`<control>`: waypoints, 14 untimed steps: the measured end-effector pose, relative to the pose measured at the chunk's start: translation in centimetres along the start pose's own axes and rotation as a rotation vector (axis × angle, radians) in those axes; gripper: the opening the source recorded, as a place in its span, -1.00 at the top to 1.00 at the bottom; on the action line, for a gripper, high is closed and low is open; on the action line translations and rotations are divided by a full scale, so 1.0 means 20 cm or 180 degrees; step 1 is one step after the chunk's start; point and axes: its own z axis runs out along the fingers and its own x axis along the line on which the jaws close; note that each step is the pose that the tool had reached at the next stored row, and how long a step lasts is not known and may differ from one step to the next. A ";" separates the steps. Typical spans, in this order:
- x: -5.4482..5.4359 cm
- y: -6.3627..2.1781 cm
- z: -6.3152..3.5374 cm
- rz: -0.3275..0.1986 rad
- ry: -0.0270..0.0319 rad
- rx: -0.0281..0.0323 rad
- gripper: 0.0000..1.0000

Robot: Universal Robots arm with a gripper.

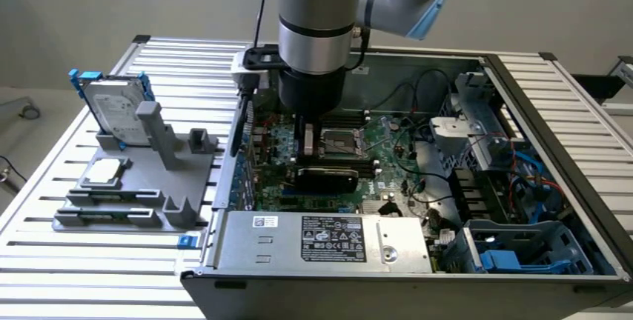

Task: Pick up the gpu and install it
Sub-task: 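Press down on the gpu until it lock into place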

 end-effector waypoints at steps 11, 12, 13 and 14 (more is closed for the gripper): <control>0.00 0.000 0.014 0.0000 0.0005 0.0000 0.79; 0.00 0.000 0.014 0.0000 0.0005 0.0000 0.79; 0.00 0.000 0.015 0.0000 0.0005 0.0000 0.79; 0.00 0.000 0.016 0.0000 0.0005 0.0000 0.79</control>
